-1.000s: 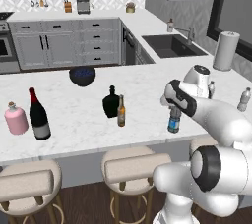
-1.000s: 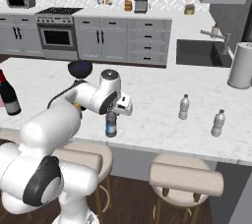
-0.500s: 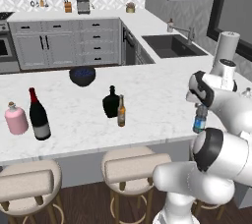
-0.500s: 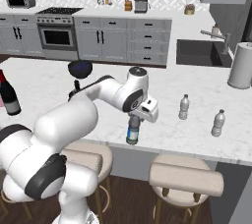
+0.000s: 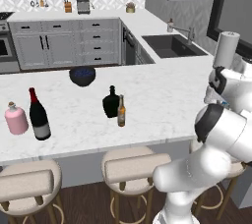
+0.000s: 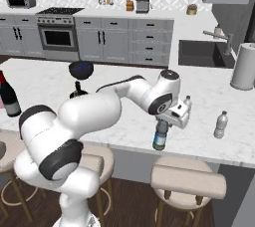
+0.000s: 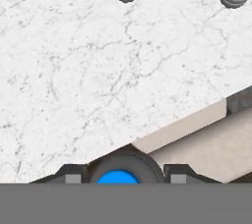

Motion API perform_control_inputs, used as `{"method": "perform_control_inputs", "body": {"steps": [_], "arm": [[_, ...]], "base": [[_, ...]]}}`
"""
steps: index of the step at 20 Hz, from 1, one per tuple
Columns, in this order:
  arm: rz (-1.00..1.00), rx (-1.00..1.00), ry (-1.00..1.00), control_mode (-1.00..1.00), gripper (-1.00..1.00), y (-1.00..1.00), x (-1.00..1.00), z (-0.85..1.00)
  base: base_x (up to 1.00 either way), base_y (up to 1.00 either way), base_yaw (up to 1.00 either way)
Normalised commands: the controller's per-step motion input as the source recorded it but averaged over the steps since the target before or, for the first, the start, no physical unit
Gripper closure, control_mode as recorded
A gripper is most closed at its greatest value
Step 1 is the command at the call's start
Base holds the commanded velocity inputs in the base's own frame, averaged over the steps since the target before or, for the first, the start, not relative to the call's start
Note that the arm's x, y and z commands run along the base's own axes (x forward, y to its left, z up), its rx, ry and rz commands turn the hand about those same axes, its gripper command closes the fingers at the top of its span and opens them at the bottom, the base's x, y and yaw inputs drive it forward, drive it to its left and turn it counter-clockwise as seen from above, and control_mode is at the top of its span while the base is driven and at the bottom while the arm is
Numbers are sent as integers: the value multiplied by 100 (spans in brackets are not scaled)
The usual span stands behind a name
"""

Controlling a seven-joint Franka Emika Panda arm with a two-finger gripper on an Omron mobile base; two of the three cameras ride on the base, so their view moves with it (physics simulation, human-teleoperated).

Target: Move the plastic bottles in the middle to the plastics group, and the glass bottles in the middle to the glass group.

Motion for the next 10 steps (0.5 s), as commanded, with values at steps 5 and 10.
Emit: {"method": "perform_control_inputs", "body": {"steps": [5, 10], "arm": [[-4, 0, 5, -100, 100, -79, 3, 0], [-1, 0, 2, -100, 100, -63, 11, -1]], "base": [[0, 0, 0], [0, 0, 0]]}}
